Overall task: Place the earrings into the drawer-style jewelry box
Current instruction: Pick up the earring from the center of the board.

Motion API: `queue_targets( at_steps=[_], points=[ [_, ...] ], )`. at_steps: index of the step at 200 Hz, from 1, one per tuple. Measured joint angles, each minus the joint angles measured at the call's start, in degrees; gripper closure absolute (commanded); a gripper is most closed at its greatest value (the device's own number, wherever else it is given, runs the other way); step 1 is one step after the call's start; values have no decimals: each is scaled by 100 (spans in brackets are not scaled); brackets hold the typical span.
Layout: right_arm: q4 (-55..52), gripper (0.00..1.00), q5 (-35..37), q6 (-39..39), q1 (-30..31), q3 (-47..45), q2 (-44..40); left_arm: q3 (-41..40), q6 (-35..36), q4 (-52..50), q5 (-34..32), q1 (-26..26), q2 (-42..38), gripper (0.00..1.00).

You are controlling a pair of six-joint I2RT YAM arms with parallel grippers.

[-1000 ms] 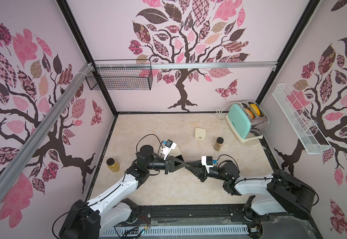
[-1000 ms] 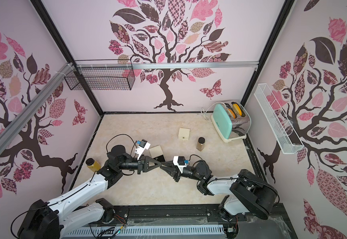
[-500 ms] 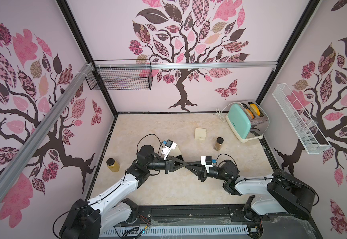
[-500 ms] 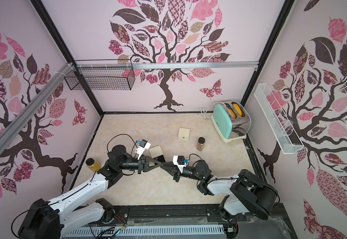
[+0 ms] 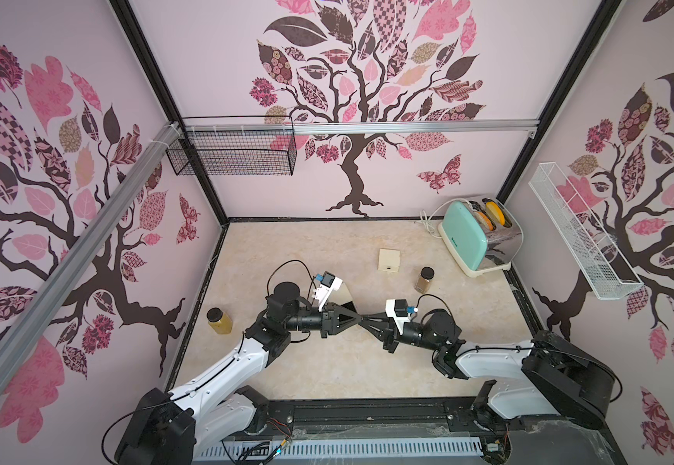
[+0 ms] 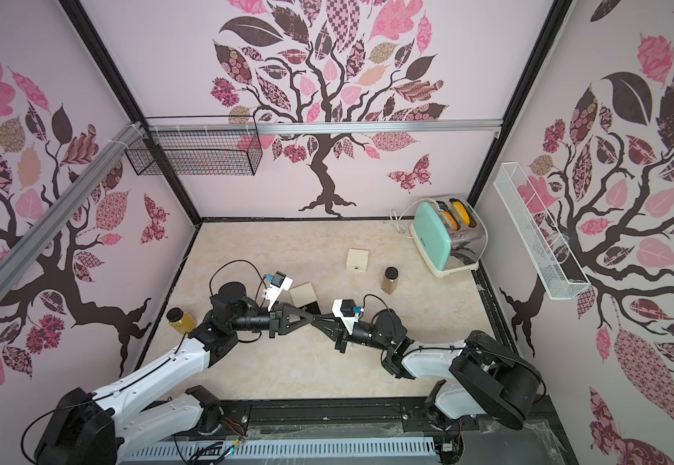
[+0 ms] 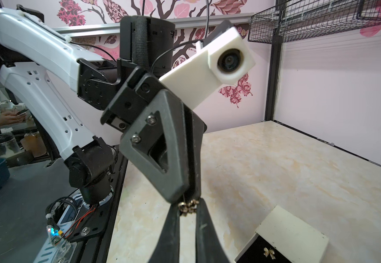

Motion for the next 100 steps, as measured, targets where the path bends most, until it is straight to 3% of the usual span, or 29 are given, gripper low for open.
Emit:
queue_targets(
  at_steps=[59, 79, 100],
  points=[
    [-881, 92, 446, 50, 4, 302, -94, 85, 197, -667, -612, -11, -295, 31],
    [-1408, 92, 662, 63, 7, 492, -101, 173, 256, -1128, -1119, 0, -382, 17],
    [-2157, 92, 922, 92, 7, 782, -96, 352, 289, -1718, -1926, 48, -459, 10]
  ],
)
